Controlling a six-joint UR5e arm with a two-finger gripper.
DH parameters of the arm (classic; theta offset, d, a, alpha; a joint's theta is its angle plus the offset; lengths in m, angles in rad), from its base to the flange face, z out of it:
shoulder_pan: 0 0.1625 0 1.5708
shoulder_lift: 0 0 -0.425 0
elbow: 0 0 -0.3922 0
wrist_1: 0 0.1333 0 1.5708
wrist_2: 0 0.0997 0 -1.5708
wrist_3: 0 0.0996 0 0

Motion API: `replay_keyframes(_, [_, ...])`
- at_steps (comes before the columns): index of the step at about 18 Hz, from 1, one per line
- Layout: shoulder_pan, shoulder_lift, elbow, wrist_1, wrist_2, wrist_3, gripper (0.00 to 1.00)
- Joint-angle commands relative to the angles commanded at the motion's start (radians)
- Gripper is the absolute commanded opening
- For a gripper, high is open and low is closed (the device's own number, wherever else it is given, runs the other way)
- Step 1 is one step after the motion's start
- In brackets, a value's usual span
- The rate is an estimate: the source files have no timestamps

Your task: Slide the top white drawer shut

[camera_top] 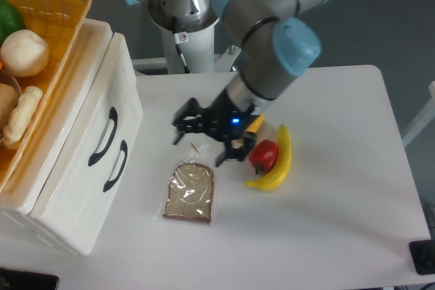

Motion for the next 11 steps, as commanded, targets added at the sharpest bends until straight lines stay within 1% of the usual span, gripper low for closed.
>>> replay_keyframes(1, [0.017,-0.006,0.0,0.015,0.04,0.02,1.0])
replay_keyframes(3, [0.046,-0.028,0.002,0.045,0.117,0.108,1.0])
replay_keyframes(6, [0.072,-0.045,0.002,0.051,0.216,0.257,1.0])
replay_keyframes(8, [0.094,-0.061,0.008,0.052,0.25,0.352,1.0])
replay_keyframes(11, [0.117,-0.1,0.025,0.052,0.319,0.567,1.0])
